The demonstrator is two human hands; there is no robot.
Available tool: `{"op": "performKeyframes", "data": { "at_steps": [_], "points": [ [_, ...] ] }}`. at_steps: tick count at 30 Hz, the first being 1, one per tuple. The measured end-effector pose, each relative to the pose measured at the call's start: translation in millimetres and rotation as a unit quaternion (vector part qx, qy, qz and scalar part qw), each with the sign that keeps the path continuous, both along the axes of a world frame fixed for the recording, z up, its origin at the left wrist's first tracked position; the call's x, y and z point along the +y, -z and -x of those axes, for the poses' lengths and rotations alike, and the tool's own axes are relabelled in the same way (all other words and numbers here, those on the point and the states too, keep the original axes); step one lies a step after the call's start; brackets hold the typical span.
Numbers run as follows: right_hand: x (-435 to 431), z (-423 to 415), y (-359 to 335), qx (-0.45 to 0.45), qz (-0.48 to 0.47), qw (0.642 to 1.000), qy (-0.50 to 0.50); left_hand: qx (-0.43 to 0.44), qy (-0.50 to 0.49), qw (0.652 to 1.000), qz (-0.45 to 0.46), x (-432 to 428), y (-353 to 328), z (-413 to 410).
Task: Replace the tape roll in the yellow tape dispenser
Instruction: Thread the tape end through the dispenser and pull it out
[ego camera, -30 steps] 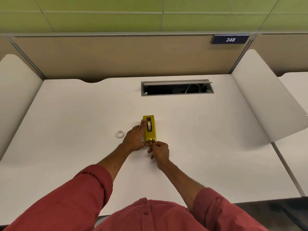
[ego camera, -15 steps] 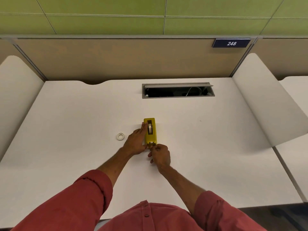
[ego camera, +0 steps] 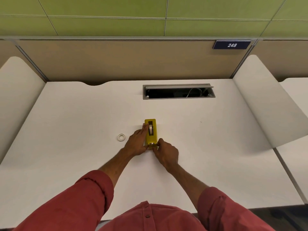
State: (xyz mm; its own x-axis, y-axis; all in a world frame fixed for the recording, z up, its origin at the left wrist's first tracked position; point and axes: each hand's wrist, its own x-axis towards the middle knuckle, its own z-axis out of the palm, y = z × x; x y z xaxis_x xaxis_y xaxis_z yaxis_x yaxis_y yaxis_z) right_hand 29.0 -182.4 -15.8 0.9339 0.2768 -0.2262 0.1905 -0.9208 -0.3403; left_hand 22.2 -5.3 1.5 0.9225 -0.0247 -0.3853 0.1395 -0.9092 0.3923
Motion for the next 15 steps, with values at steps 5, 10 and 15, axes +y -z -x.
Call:
{"op": "performKeyframes", "data": {
  "at_steps": [5, 10, 15],
  "points": [
    [2, 1, -3, 0.009, -0.006, 1.000, 0.009, 0.001, -0.013, 1.000, 0.005, 0, -1, 2],
    [1, -2, -8, 0.013, 0.001, 1.000, -0.001, -0.007, -0.009, 1.000, 0.017, 0, 0, 3],
    [-1, -3, -12, 0.017, 0.011, 1.000, -0.010, -0.011, -0.031, 0.998, 0.048, 2, 1, 10]
  ]
}}
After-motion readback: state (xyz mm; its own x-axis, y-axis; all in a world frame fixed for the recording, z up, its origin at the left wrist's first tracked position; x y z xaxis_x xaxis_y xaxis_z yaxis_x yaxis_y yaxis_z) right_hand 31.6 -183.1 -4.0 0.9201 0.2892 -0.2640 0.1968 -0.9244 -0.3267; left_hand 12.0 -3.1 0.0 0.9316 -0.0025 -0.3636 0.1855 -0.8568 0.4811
